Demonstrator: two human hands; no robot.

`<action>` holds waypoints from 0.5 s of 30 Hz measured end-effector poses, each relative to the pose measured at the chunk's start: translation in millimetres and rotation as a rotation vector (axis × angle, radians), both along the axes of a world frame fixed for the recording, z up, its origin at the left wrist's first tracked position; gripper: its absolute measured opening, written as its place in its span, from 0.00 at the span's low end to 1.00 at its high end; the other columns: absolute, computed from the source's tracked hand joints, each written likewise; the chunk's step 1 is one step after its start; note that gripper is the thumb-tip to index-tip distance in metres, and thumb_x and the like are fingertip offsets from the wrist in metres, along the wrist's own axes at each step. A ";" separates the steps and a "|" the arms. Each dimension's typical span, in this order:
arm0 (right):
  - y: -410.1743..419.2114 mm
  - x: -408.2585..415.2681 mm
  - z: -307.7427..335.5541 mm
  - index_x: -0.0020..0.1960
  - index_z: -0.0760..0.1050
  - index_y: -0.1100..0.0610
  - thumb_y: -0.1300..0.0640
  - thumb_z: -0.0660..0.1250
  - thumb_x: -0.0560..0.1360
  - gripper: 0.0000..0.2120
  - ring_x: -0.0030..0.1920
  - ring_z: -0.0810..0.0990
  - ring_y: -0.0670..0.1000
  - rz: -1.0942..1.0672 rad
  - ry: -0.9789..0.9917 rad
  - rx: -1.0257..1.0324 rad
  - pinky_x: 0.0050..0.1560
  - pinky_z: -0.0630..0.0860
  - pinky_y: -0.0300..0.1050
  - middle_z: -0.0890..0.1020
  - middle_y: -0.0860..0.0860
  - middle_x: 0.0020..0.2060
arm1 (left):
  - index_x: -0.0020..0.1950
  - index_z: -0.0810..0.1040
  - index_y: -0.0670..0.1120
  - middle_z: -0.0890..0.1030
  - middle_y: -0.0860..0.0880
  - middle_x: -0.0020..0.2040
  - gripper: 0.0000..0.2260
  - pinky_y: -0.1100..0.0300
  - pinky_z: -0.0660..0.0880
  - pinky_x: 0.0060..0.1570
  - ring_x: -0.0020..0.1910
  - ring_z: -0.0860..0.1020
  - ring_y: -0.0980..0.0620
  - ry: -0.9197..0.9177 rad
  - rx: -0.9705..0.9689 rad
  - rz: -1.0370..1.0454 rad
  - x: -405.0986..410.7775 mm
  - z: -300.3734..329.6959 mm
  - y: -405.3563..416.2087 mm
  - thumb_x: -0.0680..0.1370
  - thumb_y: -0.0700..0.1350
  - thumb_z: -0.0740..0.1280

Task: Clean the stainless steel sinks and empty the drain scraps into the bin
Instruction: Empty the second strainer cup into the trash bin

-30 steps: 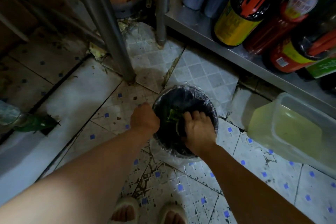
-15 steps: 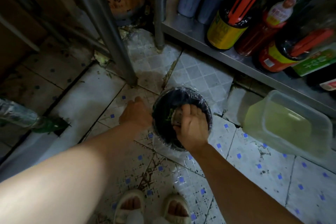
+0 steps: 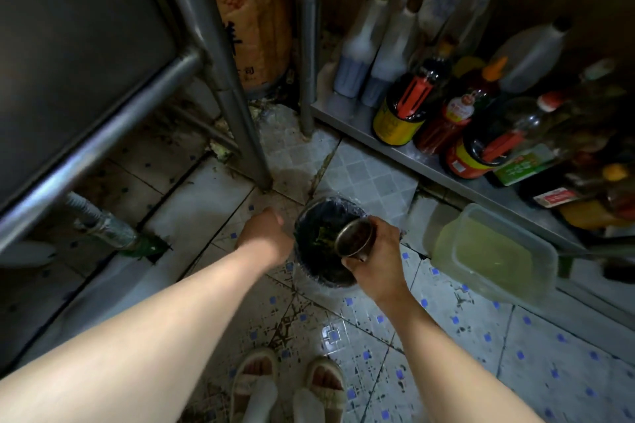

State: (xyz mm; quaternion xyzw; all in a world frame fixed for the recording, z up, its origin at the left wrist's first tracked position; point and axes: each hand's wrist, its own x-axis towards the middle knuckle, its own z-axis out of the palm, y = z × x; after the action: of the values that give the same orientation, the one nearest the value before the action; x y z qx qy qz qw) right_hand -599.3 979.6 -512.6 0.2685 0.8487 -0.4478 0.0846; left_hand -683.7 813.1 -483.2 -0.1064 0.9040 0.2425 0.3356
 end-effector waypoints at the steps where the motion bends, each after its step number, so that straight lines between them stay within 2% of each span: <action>1: 2.4 -0.6 16.5 0.66 0.67 0.57 0.71 0.75 0.62 0.36 0.61 0.71 0.51 -0.006 0.003 -0.022 0.60 0.61 0.29 0.64 0.52 0.61 | 0.59 0.73 0.45 0.76 0.44 0.60 0.12 0.54 0.75 0.57 0.59 0.76 0.43 -0.012 0.011 0.025 1.3 15.5 0.5 0.76 0.43 0.67; 4: 4.8 -4.4 71.2 0.62 0.67 0.52 0.69 0.76 0.63 0.33 0.59 0.71 0.49 -0.053 0.015 -0.101 0.62 0.67 0.36 0.64 0.49 0.60 | 0.64 0.73 0.46 0.76 0.44 0.61 0.17 0.54 0.73 0.59 0.60 0.75 0.43 -0.019 0.028 0.057 7.0 68.6 1.7 0.76 0.45 0.67; 7: 3.5 -10.1 127.5 0.60 0.67 0.47 0.59 0.75 0.58 0.33 0.60 0.74 0.52 -0.049 0.120 -0.100 0.64 0.71 0.47 0.71 0.52 0.60 | 0.61 0.73 0.48 0.78 0.47 0.58 0.15 0.58 0.73 0.53 0.56 0.76 0.46 0.017 0.080 0.087 9.8 126.9 1.7 0.76 0.48 0.67; 11: 4.1 -21.4 193.7 0.61 0.67 0.47 0.62 0.77 0.62 0.33 0.59 0.74 0.47 0.023 0.202 -0.100 0.58 0.69 0.41 0.76 0.47 0.58 | 0.57 0.75 0.50 0.79 0.49 0.55 0.11 0.57 0.74 0.55 0.55 0.77 0.48 0.082 0.180 0.156 1.8 194.9 2.7 0.76 0.49 0.68; 13: 2.2 -25.4 229.8 0.60 0.67 0.44 0.61 0.77 0.63 0.32 0.58 0.74 0.45 0.067 0.262 -0.086 0.58 0.70 0.41 0.75 0.43 0.57 | 0.57 0.76 0.49 0.79 0.49 0.55 0.11 0.55 0.73 0.58 0.56 0.76 0.47 0.128 0.232 0.195 -1.9 230.1 3.0 0.76 0.49 0.68; 15: -2.5 -29.5 263.8 0.61 0.67 0.45 0.59 0.78 0.64 0.32 0.58 0.74 0.42 0.110 0.312 -0.093 0.58 0.71 0.41 0.76 0.41 0.56 | 0.55 0.78 0.48 0.79 0.49 0.54 0.10 0.56 0.73 0.57 0.56 0.76 0.48 0.186 0.277 0.236 -5.5 262.4 1.7 0.76 0.49 0.68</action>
State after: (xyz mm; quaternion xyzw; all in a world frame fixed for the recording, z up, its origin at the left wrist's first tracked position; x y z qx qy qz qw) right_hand -628.8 977.1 -248.8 0.1447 0.8434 -0.5174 -0.0115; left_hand -689.1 814.9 -220.8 -0.1413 0.8703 0.4111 0.2314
